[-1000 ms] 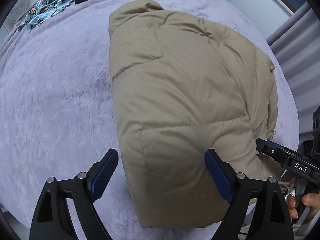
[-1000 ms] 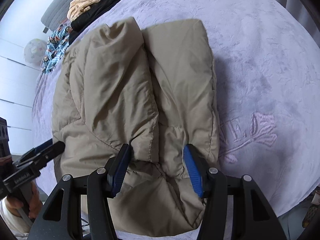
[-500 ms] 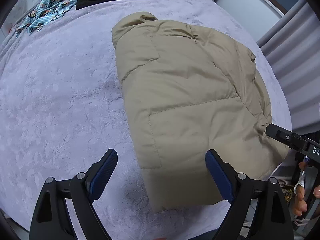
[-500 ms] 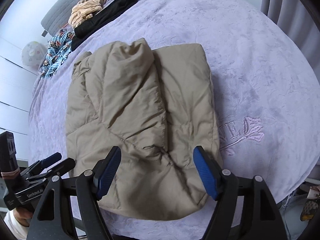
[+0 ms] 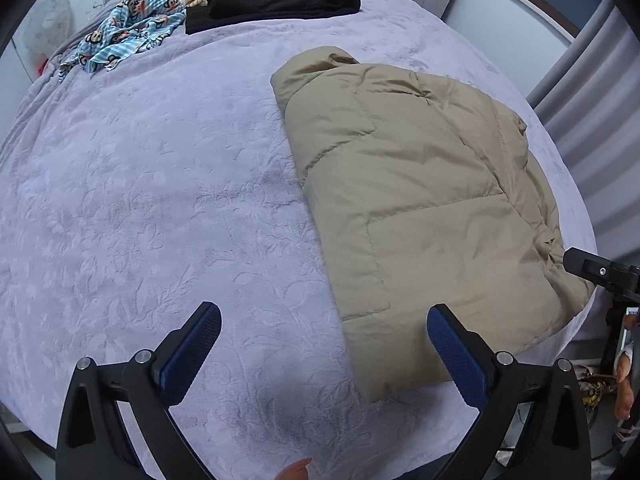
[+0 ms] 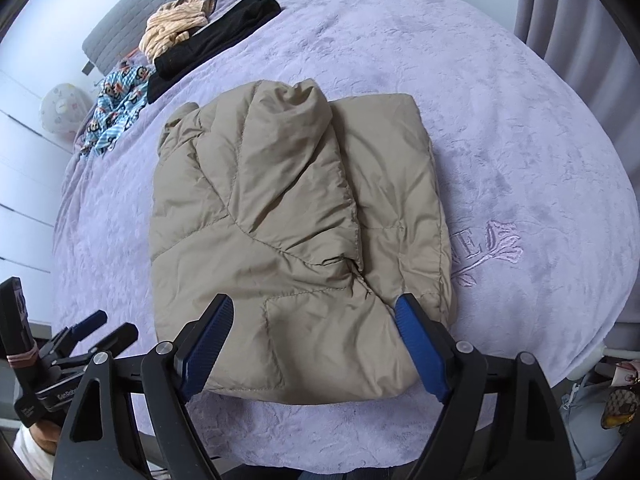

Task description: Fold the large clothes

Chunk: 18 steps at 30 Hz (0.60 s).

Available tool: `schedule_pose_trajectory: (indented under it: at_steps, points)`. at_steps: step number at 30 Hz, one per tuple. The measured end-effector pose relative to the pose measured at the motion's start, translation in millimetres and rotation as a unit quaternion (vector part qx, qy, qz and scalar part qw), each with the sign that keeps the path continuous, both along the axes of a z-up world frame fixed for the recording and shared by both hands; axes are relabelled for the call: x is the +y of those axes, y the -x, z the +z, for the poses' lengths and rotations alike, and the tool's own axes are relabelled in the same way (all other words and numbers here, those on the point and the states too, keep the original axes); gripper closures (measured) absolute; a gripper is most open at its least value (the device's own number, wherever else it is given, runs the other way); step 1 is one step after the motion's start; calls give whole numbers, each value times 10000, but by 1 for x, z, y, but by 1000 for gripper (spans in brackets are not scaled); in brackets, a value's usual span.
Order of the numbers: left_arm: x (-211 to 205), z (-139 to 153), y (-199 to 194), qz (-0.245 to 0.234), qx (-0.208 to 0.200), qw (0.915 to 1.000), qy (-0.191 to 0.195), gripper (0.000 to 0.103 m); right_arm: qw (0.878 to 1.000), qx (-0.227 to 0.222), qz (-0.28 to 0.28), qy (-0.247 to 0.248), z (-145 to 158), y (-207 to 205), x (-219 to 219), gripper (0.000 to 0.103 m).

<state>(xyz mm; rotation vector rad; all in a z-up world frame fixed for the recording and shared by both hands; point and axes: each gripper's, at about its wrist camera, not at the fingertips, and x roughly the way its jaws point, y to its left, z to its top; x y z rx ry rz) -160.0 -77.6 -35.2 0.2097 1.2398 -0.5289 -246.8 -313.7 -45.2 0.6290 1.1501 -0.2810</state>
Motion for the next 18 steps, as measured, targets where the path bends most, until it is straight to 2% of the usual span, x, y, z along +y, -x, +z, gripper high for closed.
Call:
schedule_pose_trajectory:
  at_steps: [5, 6, 7, 14, 18]
  points:
    - [-7, -1, -4, 152, 66, 9999, -48, 0, 9998, -113, 116, -154, 4, -3, -8, 16]
    - [-9, -1, -5, 201, 78, 9997, -68, 0, 9996, -145, 102, -203, 4, -5, -11, 11]
    - [-11, -1, -6, 259, 91, 9996, -86, 0, 9995, -159, 102, -237, 4, -7, -15, 1]
    - [-30, 0, -18, 554, 165, 9982, -183, 0, 9988, -148, 344, -308, 0, -30, -50, 0]
    - [-42, -3, -25, 656, 154, 9972, -310, 0, 9974, -41, 433, -580, -13, -41, -69, 0]
